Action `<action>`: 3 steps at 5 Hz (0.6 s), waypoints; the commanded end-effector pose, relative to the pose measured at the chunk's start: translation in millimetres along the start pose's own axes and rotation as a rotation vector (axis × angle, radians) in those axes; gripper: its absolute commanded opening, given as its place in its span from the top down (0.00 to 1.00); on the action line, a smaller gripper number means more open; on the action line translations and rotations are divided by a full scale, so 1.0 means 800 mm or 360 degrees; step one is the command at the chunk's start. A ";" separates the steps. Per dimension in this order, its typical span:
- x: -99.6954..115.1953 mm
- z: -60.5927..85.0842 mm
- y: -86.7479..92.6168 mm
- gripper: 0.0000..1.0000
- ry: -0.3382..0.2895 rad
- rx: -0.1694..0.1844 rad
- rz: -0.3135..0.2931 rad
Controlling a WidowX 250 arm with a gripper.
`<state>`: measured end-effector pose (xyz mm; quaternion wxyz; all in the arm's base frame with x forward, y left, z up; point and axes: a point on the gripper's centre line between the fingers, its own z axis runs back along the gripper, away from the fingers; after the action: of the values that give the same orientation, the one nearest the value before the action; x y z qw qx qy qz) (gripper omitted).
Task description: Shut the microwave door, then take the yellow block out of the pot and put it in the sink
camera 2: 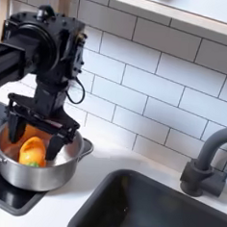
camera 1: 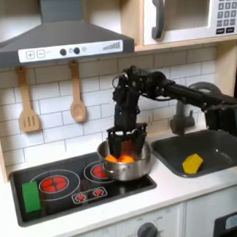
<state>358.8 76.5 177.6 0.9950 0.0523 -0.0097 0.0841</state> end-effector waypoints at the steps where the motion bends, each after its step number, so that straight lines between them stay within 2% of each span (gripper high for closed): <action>1: 0.015 -0.016 0.010 0.00 0.0048 -0.0010 0.0176; 3: 0.011 -0.022 0.016 0.00 0.0077 -0.0024 0.0322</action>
<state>367.1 91.3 165.6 0.9823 0.0437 0.0017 0.1824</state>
